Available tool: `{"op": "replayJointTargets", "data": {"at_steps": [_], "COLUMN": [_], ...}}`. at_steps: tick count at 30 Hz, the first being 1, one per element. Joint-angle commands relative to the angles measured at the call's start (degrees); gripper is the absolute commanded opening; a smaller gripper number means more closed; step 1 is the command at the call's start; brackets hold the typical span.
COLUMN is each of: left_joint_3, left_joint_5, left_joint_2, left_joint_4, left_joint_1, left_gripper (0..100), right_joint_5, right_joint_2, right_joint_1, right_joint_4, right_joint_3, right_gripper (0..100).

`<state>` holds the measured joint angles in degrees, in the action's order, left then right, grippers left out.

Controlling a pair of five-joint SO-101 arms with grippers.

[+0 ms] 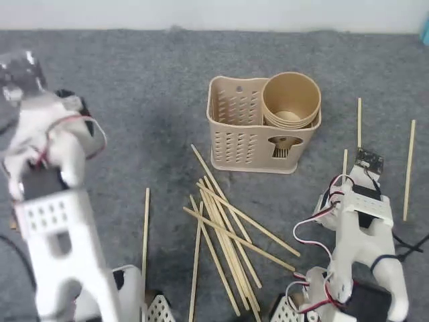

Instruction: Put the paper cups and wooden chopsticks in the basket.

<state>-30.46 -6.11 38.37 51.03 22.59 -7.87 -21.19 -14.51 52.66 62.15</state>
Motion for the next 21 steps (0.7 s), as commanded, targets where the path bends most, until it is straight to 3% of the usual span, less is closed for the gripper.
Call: {"op": "replayJointTargets", "data": {"at_steps": [1,5,8,21], "left_joint_3": [8.84,16.04,23.08,54.11], "left_joint_5": [-0.26,-0.18,1.23,21.45], "left_joint_2": [-15.91,-29.54,-39.03,-68.04], "left_joint_4": [0.26,1.14,6.42,45.45], "left_joint_1": [6.77,11.34,13.45,19.87], "left_gripper": [2,2,2,1], "right_joint_5": [0.79,0.79,0.79,0.79], "right_joint_2": [-1.63,-1.63,-1.63,-1.63], "right_joint_1": [0.31,0.31,0.31,0.31], "right_joint_4": [-0.57,-0.57,-0.57,-0.57], "right_joint_3": [0.09,0.09,0.09,0.09], "right_gripper": [32.9,32.9,32.9,32.9]}}
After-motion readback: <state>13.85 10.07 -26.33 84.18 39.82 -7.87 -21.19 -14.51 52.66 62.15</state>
